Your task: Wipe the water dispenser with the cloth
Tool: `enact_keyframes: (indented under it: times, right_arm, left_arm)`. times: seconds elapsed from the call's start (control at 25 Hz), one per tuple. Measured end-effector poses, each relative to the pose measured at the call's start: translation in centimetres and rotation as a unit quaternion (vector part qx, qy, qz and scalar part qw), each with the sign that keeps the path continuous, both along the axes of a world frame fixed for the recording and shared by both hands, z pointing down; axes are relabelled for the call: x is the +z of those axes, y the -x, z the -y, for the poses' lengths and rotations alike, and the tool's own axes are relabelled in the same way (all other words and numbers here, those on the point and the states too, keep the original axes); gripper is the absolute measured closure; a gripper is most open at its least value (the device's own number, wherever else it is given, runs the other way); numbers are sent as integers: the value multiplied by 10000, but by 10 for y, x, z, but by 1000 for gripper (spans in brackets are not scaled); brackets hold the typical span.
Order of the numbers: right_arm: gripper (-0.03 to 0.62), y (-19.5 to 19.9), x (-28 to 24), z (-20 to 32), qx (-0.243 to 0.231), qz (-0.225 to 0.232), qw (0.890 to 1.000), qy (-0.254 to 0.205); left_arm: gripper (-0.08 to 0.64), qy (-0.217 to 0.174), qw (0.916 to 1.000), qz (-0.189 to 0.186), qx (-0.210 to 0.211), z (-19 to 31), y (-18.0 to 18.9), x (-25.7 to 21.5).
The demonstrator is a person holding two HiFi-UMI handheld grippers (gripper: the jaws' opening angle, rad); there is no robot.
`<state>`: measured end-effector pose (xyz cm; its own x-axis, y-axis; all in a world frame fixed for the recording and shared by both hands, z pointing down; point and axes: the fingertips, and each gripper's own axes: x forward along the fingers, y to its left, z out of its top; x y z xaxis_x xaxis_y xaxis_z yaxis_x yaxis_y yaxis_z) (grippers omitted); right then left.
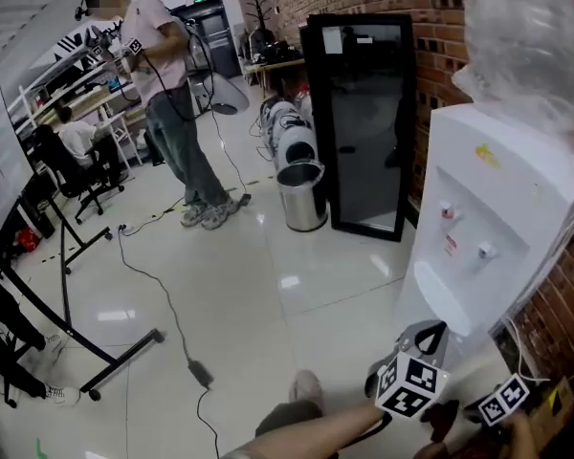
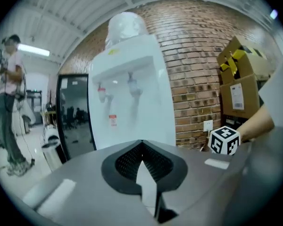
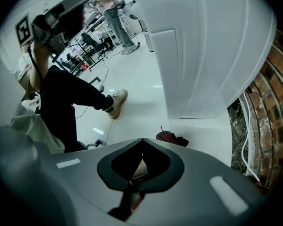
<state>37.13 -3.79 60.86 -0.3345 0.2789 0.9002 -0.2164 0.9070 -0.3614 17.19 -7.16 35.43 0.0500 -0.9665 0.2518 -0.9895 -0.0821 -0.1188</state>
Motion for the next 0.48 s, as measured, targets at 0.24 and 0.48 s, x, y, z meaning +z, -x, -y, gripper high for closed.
enact_keyframes:
  times: [0.24,0.48]
  right_arm:
    - [580,26,-88,-27,-700,486,9940,-682]
    - [580,117,-183,-77,-669,2869,9468,-1298]
  left_arm:
    - [560,-120,9986,-461,-219,-8,13,-5]
    - [560,-171,9952,-799,-544,-20,41,-5]
